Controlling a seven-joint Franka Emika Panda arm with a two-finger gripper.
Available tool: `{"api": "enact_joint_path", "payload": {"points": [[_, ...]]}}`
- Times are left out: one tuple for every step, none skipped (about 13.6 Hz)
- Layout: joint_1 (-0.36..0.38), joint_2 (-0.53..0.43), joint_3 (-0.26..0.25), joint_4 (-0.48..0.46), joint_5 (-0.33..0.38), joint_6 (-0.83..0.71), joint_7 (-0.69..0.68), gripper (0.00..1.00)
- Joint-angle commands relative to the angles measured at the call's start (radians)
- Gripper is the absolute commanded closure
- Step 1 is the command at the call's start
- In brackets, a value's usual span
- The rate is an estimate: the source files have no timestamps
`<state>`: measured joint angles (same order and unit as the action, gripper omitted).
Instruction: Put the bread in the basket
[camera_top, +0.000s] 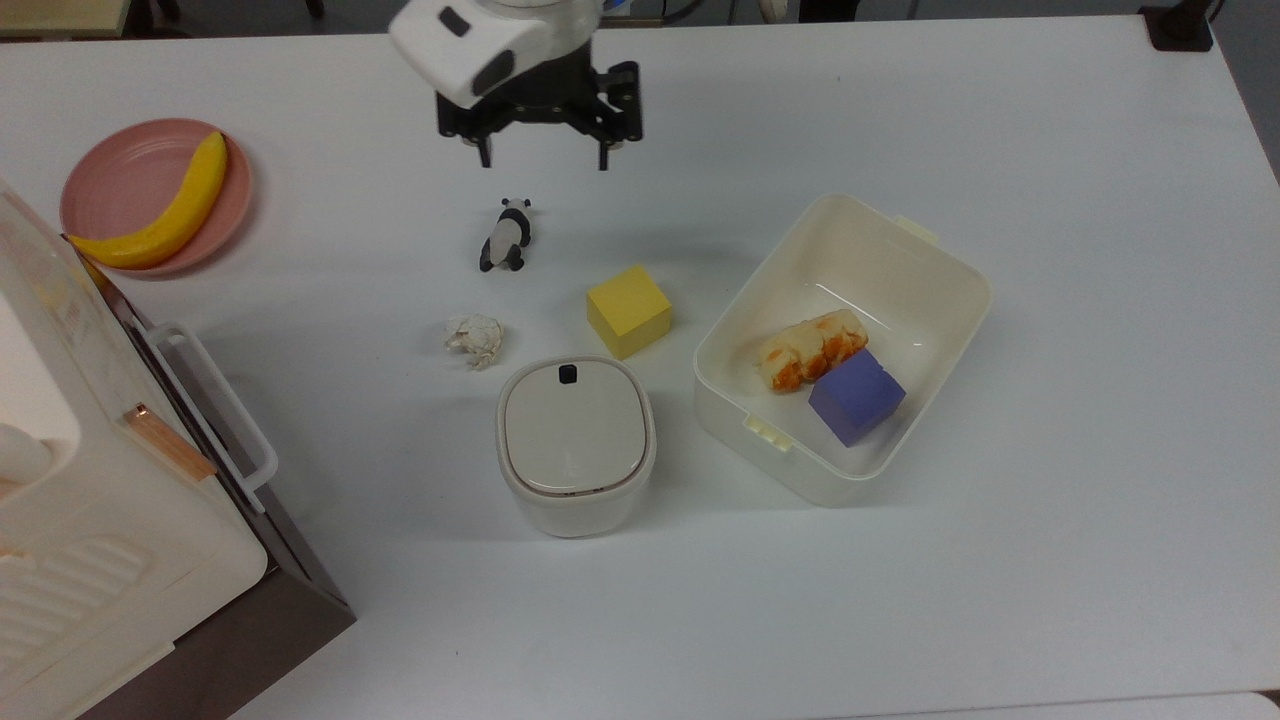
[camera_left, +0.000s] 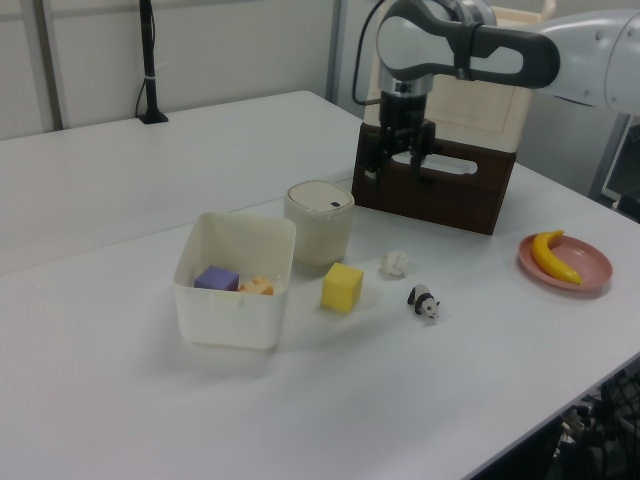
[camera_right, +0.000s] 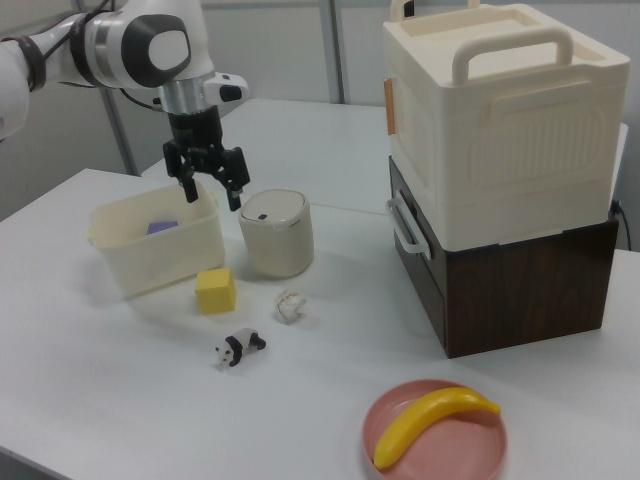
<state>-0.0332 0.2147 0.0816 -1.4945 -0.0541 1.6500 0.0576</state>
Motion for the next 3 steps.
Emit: {"api": "enact_joint_path", "payload": {"points": [[0.015, -0.049, -0.04, -0.044, 0.002, -0.004, -0.007, 0.0], [0.013, -0.049, -0.039, -0.044, 0.002, -0.004, -0.007, 0.0], [0.01, -0.051, -0.04, -0.044, 0.002, -0.006, -0.007, 0.0]]}}
